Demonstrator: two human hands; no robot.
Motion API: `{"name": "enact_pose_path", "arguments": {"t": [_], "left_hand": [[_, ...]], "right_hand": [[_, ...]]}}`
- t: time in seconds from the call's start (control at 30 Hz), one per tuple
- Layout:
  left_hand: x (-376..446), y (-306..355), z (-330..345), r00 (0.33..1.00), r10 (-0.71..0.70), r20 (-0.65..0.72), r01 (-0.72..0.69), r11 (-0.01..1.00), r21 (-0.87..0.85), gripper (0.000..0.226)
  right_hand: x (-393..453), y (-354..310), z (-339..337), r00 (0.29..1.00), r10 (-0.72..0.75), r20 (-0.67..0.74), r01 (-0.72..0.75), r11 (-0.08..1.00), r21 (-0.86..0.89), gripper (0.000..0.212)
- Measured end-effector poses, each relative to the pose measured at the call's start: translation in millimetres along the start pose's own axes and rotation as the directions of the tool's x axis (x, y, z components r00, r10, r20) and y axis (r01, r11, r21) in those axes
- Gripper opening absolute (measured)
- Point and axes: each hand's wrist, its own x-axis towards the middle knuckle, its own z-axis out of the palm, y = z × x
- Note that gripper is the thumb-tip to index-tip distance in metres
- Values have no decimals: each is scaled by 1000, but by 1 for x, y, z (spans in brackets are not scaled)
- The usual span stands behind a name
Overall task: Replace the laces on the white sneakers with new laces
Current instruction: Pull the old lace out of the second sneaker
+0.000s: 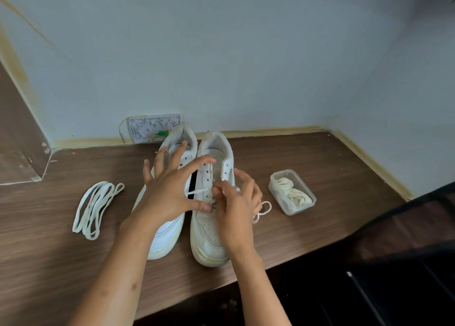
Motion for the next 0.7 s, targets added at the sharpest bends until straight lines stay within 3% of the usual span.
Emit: {"name": "enact_pose_path", "arguments": {"t": [0.1, 0.2, 0.27, 0.33, 0.4, 0.47, 0.53, 0.6, 0.7], "left_hand": [[0, 0, 0, 1000, -6, 0, 6, 1000, -3, 93], [0, 0, -1, 1000, -2, 10, 2, 1000, -9, 94], [0, -1, -1, 1000, -5, 15, 5, 1000, -6, 94], [0, -1, 0, 1000, -6, 13, 6, 1000, -8, 95], [1, -1, 0, 1000, -4, 9, 4, 1000, -6, 96], [1, -2, 0, 1000, -3, 7, 3, 1000, -5, 97], [0, -1, 1, 1000, -5, 6, 5, 1000, -13, 97], [0, -1, 1, 1000, -5, 1, 5, 1000, -17, 96], [0, -1, 1, 1000, -4, 2, 4, 1000, -4, 96]], "right_hand": [[2, -3, 0, 978, 79, -192, -77, 997, 17, 20], [7, -4, -11, 814, 335, -474, -257, 940, 224, 25], [12, 4, -21, 705, 454, -546, -314, 889, 333, 18], [14, 9, -28, 680, 524, -513, -357, 848, 393, 12], [12, 7, -28, 734, 486, -474, -321, 864, 389, 12], [10, 5, -24, 845, 291, -449, -166, 940, 297, 29], [9, 2, -19, 953, 71, -295, -40, 993, 110, 33], [5, 0, -11, 993, -63, -99, 57, 997, -57, 24], [1, 0, -1, 1000, -19, -12, 19, 999, -51, 16]]}}
